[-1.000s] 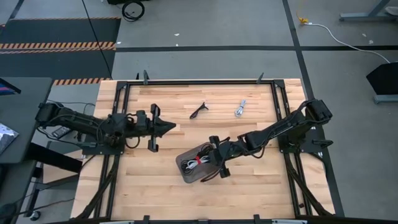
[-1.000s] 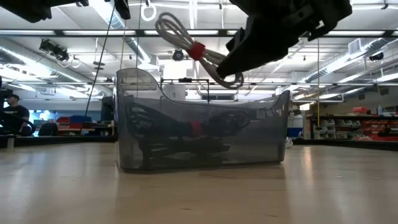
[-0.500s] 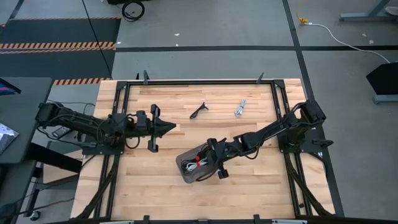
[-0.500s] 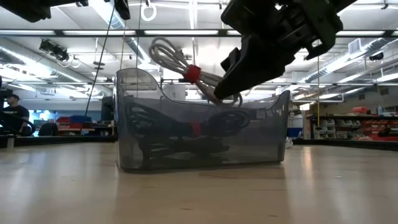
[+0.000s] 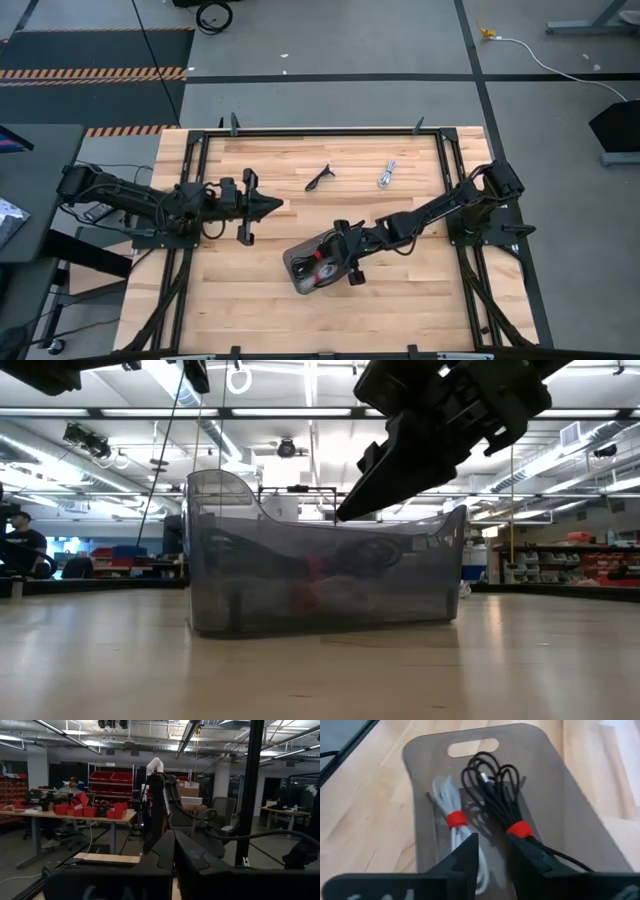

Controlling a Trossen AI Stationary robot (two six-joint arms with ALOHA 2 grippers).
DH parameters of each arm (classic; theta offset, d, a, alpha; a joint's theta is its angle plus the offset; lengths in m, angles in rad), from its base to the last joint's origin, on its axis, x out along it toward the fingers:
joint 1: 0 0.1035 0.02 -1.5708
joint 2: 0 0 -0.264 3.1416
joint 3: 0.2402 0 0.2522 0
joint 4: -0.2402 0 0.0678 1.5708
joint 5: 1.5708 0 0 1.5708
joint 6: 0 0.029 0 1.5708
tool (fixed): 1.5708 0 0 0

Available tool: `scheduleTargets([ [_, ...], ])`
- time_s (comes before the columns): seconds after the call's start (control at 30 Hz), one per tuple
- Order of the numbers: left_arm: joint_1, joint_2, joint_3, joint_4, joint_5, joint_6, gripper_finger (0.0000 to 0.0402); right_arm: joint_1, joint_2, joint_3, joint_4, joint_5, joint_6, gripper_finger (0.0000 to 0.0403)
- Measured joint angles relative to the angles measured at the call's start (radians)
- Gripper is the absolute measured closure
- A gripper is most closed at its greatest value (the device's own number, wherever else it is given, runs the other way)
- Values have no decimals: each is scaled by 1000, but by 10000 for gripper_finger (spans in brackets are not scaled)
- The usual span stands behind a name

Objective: Pick and place USB-C Cables
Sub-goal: Put the white charger cable into the black bin

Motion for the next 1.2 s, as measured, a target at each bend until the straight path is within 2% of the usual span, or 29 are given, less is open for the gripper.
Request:
scheduleTargets([
  [0.3,0,0,0,-2,0,-1,390,8,0,0,1,-3,0,290],
  [0.5,1,0,0,-2,-1,-1,390,4,-32,0,68,103,62,290],
  [0.63,1,0,0,-2,-3,2,390,-12,-102,0,131,145,-15,290],
  [0.7,1,0,0,-2,-3,2,390,-25,-150,0,112,224,-58,290],
  [0.9,1,0,0,-5,-3,1,390,-122,-305,0,-76,621,-105,290],
  [0.97,1,0,0,-6,-3,0,390,-182,-357,0,-163,683,-69,290],
  [1.07,1,0,0,-8,-3,-1,390,-299,-417,0,-297,685,45,290],
  [1.2,1,0,0,-9,-4,-2,390,-471,-456,0,-429,530,138,290],
])
